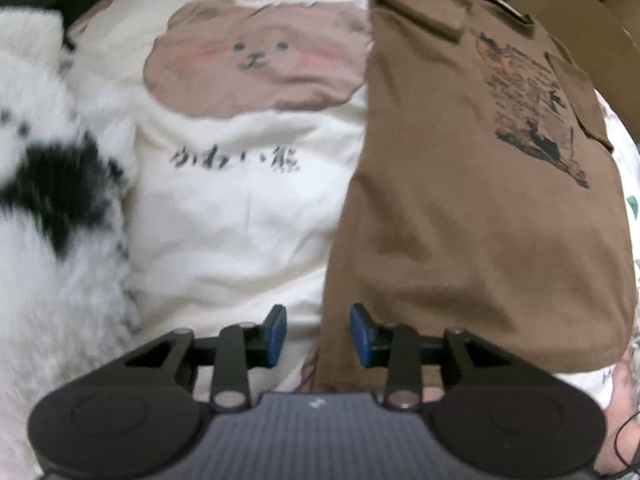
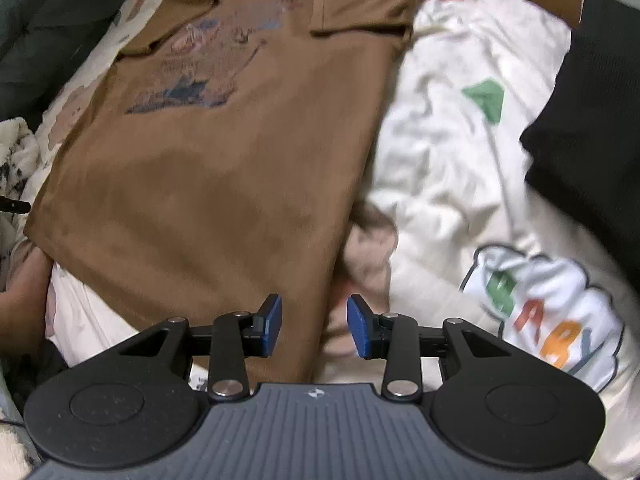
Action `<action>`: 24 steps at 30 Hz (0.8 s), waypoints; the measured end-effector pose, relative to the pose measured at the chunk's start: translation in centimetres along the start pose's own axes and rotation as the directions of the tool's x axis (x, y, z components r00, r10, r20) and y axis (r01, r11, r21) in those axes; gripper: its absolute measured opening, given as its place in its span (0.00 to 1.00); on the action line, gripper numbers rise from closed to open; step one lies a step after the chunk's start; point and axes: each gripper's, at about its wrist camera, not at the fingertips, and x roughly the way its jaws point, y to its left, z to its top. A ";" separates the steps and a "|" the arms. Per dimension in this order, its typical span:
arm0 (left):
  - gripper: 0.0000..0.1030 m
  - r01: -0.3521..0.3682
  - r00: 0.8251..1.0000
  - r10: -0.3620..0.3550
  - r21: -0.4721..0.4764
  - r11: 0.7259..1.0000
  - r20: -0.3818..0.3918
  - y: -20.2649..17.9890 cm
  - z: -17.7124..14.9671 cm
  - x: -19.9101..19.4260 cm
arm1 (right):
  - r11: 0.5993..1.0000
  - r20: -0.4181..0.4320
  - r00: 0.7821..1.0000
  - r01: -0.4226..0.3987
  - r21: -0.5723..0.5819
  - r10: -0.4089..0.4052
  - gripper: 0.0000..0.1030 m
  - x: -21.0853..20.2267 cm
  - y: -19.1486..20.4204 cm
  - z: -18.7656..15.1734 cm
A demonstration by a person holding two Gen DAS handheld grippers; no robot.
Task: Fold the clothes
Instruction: 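Move both open tools down to the shirt's hem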
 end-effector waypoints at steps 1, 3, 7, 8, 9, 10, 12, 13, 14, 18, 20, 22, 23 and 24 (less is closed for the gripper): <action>0.36 0.006 1.000 -0.006 -0.009 1.000 -0.007 0.1 -0.2 0.1 | 1.000 -0.009 1.000 0.004 0.005 -0.004 0.39 0.2 0.0 -0.1; 0.37 0.010 1.000 -0.010 -0.019 1.000 -0.019 0.3 -0.6 0.3 | 1.000 -0.036 0.999 0.001 0.015 -0.001 0.39 0.7 0.0 -0.4; 0.38 0.023 0.999 -0.024 -0.021 0.999 -0.043 0.8 -1.4 0.6 | 1.000 -0.078 0.997 -0.009 0.027 0.011 0.39 1.4 -0.1 -0.6; 0.38 0.024 0.999 -0.025 -0.025 0.999 -0.045 1.0 -1.5 0.6 | 0.999 -0.091 0.996 -0.014 0.033 0.017 0.39 1.7 -0.1 -0.7; 0.38 0.026 0.998 -0.028 -0.035 0.999 -0.048 1.2 -1.6 0.7 | 0.999 -0.098 0.995 -0.014 0.035 0.018 0.39 1.8 -0.2 -0.7; 0.38 0.029 0.998 -0.031 -0.041 0.999 -0.048 1.3 -1.6 0.7 | 0.999 -0.107 0.994 -0.011 0.035 0.015 0.39 2.0 -0.2 -0.8; 0.37 0.038 0.998 -0.040 -0.041 0.998 -0.046 1.4 -1.7 0.8 | 0.999 -0.127 0.992 -0.004 0.037 0.009 0.39 2.4 -0.3 -1.1; 0.37 0.043 0.998 -0.045 -0.039 0.998 -0.045 1.4 -1.8 0.8 | 0.999 -0.135 0.991 -0.009 0.041 0.015 0.39 2.6 -0.4 -1.2; 0.37 0.046 0.998 -0.048 -0.040 0.998 -0.045 1.4 -1.9 0.9 | 0.999 -0.145 0.989 -0.016 0.048 0.022 0.39 2.7 -0.5 -1.4; 0.37 0.068 0.997 -0.071 -0.079 0.995 -0.038 2.0 -2.4 0.8 | 0.996 -0.167 0.984 -0.052 0.069 0.063 0.39 3.5 -0.5 -2.1; 0.38 0.070 0.997 -0.073 -0.081 0.994 -0.038 2.0 -2.7 0.8 | 0.996 -0.176 0.982 -0.056 0.066 0.067 0.39 3.9 -0.3 -2.3; 0.40 0.075 0.996 -0.078 -0.083 0.994 -0.036 2.0 -3.0 0.6 | 0.995 -0.174 0.982 -0.062 0.080 0.076 0.39 4.2 -0.4 -2.4; 0.40 0.077 0.996 -0.080 -0.085 0.993 -0.036 2.0 -3.1 0.6 | 0.994 -0.170 0.982 -0.067 0.089 0.081 0.39 4.2 -0.5 -2.5; 0.41 0.080 0.996 -0.083 -0.087 0.993 -0.037 2.1 -3.3 0.5 | 0.993 -0.166 0.982 -0.071 0.098 0.087 0.39 4.3 -0.6 -2.5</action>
